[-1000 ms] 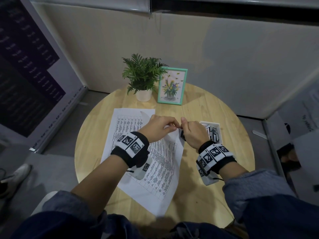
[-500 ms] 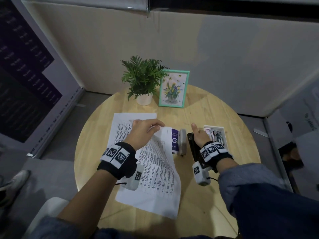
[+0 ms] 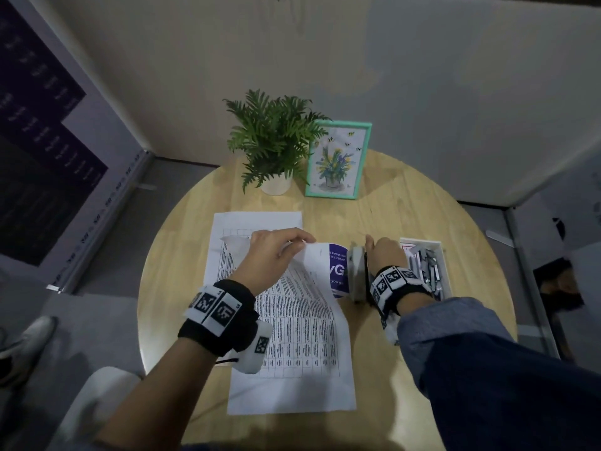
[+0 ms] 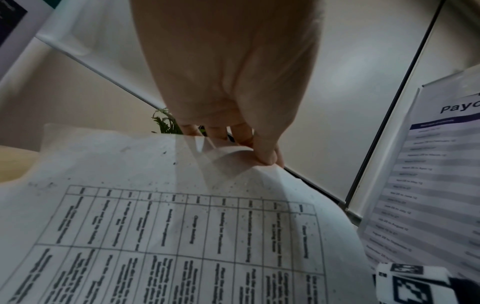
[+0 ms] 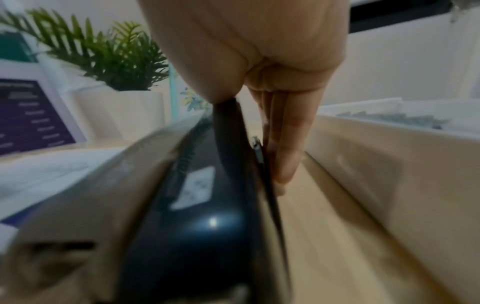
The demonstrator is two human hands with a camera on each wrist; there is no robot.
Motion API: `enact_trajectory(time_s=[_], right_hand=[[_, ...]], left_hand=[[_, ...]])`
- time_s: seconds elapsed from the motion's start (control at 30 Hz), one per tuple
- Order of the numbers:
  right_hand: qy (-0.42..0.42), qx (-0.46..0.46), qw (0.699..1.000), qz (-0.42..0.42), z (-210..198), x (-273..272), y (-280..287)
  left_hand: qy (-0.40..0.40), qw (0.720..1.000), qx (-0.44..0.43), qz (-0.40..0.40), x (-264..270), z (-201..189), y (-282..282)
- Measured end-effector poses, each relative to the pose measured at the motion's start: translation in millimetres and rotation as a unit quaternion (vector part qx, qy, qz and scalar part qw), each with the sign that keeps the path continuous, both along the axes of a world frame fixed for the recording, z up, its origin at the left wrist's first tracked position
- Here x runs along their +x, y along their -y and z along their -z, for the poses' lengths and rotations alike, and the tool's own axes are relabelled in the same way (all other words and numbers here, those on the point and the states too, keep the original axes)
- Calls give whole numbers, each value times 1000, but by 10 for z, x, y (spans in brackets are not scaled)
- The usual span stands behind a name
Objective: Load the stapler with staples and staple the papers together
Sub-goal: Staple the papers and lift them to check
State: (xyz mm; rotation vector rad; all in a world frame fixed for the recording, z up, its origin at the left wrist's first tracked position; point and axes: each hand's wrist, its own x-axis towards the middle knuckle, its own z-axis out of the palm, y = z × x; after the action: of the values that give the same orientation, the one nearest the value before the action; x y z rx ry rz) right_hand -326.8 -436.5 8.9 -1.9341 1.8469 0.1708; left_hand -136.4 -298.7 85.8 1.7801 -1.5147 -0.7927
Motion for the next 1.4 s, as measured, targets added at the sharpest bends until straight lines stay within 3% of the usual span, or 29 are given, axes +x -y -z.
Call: enact_trajectory(time_s=[0.27,0.33,0.4,0.47,0.53,0.63,0.73,0.87,1.0,1.1,1.2,1.4], right_hand=[[-86,3,988,-128,-130,-95,24],[-62,-53,990,-114,-279,-84,-24],[52,-127,987,-78,-474,-70,-91],[227,-132,957,-123,-727,-37,-204],[325,-102,915,-216,-976,-18,-376],[263,-144,884,-360,-1183,-74,-644],[235,-189,857,-417,-1272,-161,-843],[287,-199,840,-415,-1369,-180,-932],[291,-205,854,-379,-1525,-179,-942],[303,-185,860,-366,-1659,-159,-895],[366,-153,844,-361,-1775,-166,-853],[499,-44,819,-281,-1943,-192,-816]], left_hand=[[-4,1000,1,-10,-79,-8,32],[-5,1000,-3,-11,-112,-21,21],[-8,1000,-2,-12,-137,-41,12],[-15,1000,-2,-15,-168,-76,8],[-17,1000,-11,-22,-203,-125,-3],[1,999,-22,-34,-240,-216,-47],[-12,1000,-1,-21,-277,-320,-121],[-45,999,-20,-8,-387,-460,-201],[-72,991,-82,-77,-515,-573,-297],[-111,990,-52,-64,-631,-670,-388],[-95,994,-51,-35,-715,-762,-474],[-132,985,-87,-68,-699,-982,-538]])
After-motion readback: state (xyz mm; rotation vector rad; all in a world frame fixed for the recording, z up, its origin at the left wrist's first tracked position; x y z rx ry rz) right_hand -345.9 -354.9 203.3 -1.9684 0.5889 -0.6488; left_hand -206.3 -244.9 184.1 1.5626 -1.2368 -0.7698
